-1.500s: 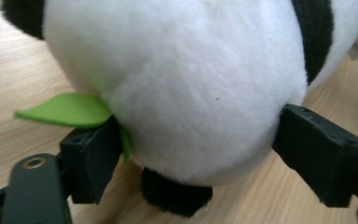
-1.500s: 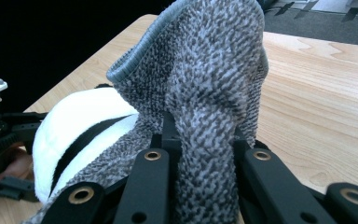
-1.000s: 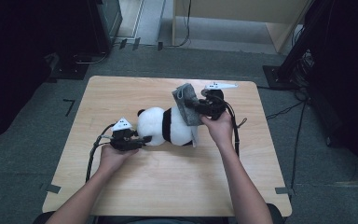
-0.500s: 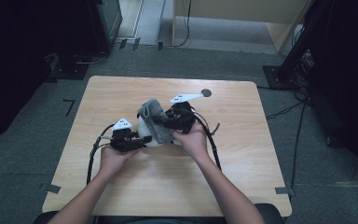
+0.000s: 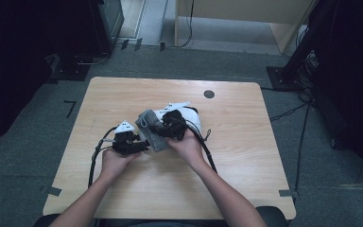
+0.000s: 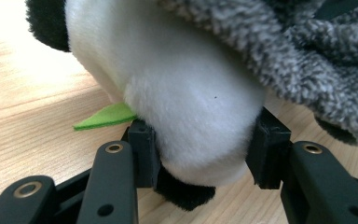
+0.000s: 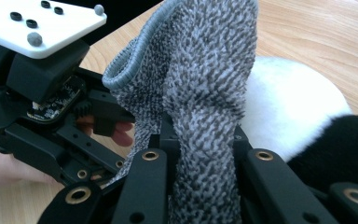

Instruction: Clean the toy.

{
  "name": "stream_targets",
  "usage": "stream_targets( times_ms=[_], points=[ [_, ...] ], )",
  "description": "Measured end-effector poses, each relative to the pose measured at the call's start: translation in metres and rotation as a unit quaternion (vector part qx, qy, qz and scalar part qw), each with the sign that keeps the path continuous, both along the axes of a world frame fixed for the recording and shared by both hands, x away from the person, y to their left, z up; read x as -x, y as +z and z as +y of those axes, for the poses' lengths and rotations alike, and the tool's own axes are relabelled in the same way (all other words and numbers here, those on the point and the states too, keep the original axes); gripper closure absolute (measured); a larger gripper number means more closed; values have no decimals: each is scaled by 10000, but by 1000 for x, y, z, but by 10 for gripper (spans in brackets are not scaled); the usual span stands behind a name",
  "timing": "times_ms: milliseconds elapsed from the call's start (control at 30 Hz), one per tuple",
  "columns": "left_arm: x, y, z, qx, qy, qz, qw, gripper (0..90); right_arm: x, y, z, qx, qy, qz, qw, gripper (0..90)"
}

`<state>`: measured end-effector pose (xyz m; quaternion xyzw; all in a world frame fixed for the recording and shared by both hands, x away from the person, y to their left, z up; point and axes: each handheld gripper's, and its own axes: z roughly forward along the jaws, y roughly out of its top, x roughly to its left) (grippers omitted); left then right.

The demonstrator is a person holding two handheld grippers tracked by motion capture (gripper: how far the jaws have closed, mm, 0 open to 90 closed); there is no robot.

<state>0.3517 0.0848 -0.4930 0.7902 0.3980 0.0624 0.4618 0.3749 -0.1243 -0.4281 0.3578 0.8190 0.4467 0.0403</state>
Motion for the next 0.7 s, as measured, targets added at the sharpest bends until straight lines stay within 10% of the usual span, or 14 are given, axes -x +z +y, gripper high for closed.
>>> stream_targets(
  times_ms=[700],
  points=[
    [-6, 2, 3, 87, -117, 216, 9997, 534, -5, 16, -91, -408, -629, 239, 9969, 783]
  ],
)
